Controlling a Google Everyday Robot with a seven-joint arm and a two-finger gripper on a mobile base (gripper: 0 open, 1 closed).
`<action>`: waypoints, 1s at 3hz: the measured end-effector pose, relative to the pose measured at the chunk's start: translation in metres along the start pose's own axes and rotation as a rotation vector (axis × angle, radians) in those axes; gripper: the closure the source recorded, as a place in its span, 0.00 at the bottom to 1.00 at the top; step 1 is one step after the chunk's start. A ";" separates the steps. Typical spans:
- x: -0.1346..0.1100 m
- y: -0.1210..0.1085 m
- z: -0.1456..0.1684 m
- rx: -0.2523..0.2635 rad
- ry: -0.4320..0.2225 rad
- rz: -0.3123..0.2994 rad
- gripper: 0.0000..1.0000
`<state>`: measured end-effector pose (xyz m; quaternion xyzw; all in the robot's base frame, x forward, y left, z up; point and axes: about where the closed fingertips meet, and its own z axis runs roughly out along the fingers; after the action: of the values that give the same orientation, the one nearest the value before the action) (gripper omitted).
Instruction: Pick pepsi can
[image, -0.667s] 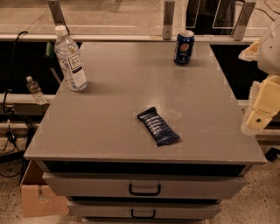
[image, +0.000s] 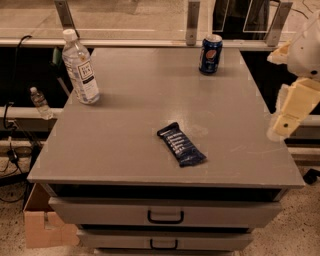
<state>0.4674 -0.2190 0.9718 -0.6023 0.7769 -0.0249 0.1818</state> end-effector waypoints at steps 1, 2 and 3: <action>-0.003 -0.044 0.020 0.046 -0.072 0.034 0.00; -0.008 -0.089 0.033 0.102 -0.154 0.092 0.00; -0.010 -0.128 0.043 0.153 -0.242 0.166 0.00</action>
Offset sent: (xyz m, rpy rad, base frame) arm 0.1617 -0.0235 0.0000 0.2742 -0.2191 -0.1450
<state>0.6014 -0.2369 0.9675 -0.5191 0.7921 0.0037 0.3211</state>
